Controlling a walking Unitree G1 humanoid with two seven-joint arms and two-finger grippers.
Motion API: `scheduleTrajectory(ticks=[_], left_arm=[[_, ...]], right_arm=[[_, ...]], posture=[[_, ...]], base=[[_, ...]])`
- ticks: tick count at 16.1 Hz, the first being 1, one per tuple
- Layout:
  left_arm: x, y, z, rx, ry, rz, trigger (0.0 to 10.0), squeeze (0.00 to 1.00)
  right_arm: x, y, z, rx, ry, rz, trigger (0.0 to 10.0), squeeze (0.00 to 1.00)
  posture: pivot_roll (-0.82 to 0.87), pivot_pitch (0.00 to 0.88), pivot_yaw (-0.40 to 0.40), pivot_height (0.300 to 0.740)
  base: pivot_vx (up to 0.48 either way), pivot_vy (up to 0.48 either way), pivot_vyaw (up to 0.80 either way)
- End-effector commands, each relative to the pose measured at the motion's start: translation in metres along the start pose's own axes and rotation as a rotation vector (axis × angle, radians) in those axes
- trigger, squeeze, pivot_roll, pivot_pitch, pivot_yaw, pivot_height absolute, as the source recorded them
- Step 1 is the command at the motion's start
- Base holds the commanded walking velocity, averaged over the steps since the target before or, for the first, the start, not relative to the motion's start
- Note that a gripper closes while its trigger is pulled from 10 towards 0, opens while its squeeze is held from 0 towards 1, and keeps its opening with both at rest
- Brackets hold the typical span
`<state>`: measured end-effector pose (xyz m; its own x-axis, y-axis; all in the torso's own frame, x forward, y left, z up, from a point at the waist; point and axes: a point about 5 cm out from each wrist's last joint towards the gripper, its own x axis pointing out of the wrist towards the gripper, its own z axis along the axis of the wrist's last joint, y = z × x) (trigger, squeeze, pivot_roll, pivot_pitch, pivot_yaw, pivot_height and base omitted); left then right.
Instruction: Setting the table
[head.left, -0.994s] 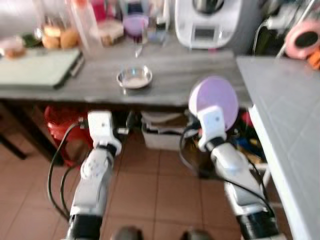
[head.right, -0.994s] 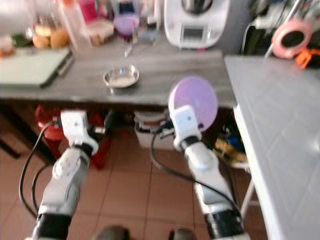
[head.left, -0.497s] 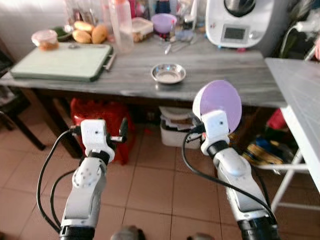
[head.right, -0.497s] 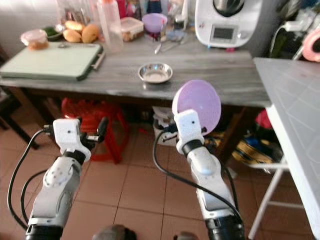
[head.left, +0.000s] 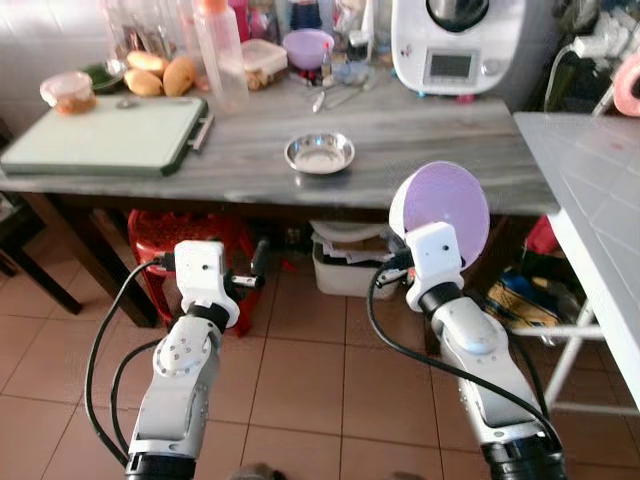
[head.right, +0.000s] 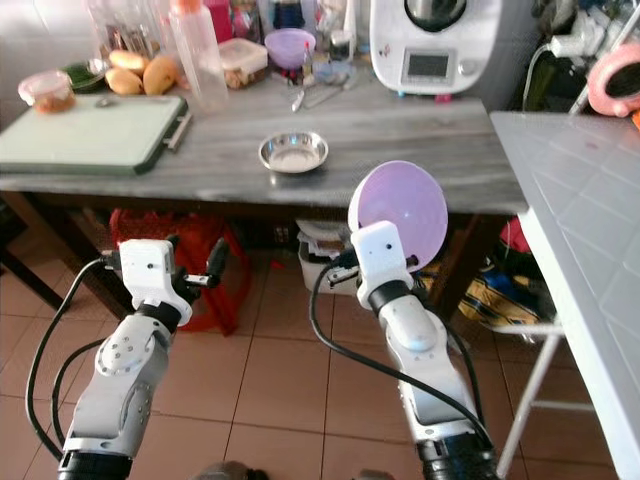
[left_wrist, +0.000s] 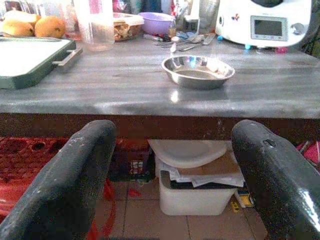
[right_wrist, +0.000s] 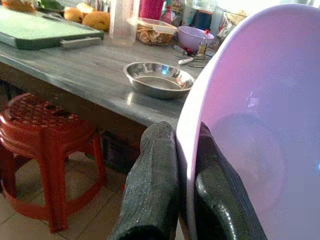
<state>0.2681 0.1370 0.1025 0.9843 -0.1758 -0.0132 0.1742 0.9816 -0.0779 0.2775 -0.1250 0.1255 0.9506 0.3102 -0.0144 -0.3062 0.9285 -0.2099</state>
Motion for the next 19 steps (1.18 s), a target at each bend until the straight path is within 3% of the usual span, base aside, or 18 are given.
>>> scheduleTrajectory(ticks=[1, 6, 11, 14, 19], left_arm=[[0.002, -0.001, 0.006, 0.003, -0.022, -0.011, 10.0, 0.00], [0.005, -0.004, 0.005, -0.028, -0.010, -0.009, 10.0, 0.00], [0.007, -0.005, 0.005, -0.034, -0.012, -0.012, 10.0, 0.00], [0.009, -0.007, 0.009, -0.044, -0.032, -0.021, 10.0, 0.00], [0.010, -0.007, 0.011, -0.008, -0.040, -0.026, 10.0, 0.00]], right_arm=[[0.002, 0.000, 0.011, -0.011, -0.044, -0.001, 10.0, 0.00], [0.004, -0.001, 0.013, -0.006, -0.050, 0.002, 10.0, 0.00], [0.006, -0.002, 0.015, 0.003, -0.058, -0.003, 10.0, 0.00], [0.007, -0.002, 0.021, -0.048, -0.094, 0.007, 10.0, 0.00], [0.012, -0.002, 0.023, -0.050, -0.103, -0.008, 10.0, 0.00]], posture=[[-0.03, 0.000, 0.050, 0.740], [-0.03, 0.000, 0.047, 0.740], [-0.04, 0.000, 0.046, 0.740], [-0.04, 0.000, 0.046, 0.740], [-0.03, 0.000, 0.046, 0.740]], base=[[0.469, 0.000, 0.48], [0.444, 0.054, 0.30], [0.318, 0.359, 0.00], [0.274, 0.394, 0.00], [0.259, 0.389, 0.00]])
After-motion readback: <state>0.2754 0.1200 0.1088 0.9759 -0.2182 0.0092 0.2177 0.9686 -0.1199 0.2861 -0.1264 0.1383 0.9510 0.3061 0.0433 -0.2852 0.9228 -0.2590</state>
